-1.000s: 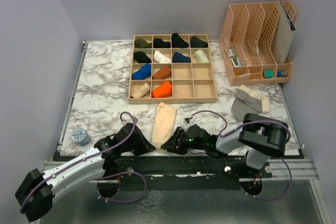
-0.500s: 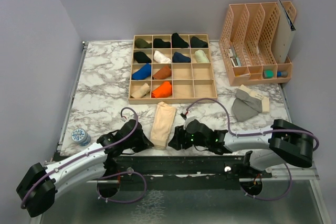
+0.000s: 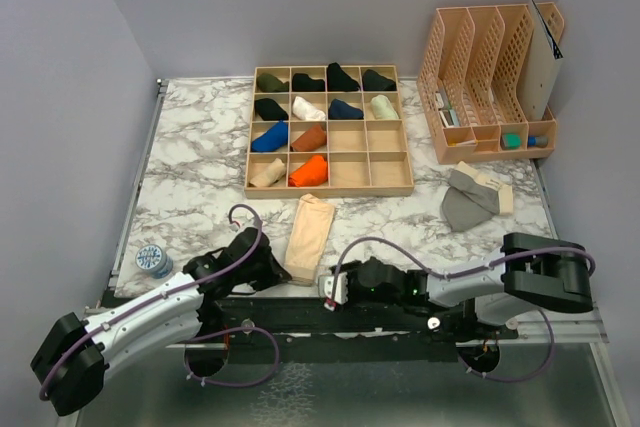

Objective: Roll the underwear
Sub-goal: Roll the underwear to the center of the board.

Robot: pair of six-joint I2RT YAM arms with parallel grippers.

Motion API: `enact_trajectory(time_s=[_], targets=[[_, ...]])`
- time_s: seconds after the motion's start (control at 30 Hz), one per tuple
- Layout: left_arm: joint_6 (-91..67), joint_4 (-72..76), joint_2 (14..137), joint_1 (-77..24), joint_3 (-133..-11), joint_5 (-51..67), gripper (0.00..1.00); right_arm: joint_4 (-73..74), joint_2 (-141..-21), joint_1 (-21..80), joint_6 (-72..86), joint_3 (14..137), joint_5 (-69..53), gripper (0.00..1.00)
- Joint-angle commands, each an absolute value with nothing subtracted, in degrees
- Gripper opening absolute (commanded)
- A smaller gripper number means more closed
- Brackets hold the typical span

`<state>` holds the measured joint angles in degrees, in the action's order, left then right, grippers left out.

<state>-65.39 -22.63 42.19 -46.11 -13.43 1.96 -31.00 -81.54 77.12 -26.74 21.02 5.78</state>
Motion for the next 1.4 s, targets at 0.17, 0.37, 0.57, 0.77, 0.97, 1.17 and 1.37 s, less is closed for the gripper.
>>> enact_trajectory(time_s=[0.17,0.37,0.57,0.77,0.97,1.17,1.37], targets=[[-65.67,-24.36,41.29,-43.98,-12.35,5.67,0.0,-56.34,-89.91,80.42,-57.43,14.2,7.67,0.53],[-66.18,-23.75,40.63,-42.48,-14.17,11.27,0.0,-62.22,-94.98,81.64,-64.27,14.89,6.75,0.52],[-65.16,-24.03,41.53,-40.13,-15.99,14.59,0.0,-64.62,-97.51,81.82,-66.62,14.5,4.68,0.5],[-63.01,-23.66,43.49,-37.12,-17.59,18.01,0.0,-64.04,-97.91,83.2,-67.75,14.87,3.41,0.49],[-62.05,-23.47,44.83,-35.6,-18.3,19.71,0.0,-68.53,-102.25,83.68,-70.25,15.29,7.28,0.47],[-61.98,-23.19,45.36,-35.42,-18.19,20.02,0.0,-77.57,-107.74,83.72,-73.29,16.35,9.29,0.46],[-63.19,-21.46,44.78,-35.25,-16.88,20.74,0.0,-76.25,-107.86,83.76,-74.79,17.38,8.18,0.42]])
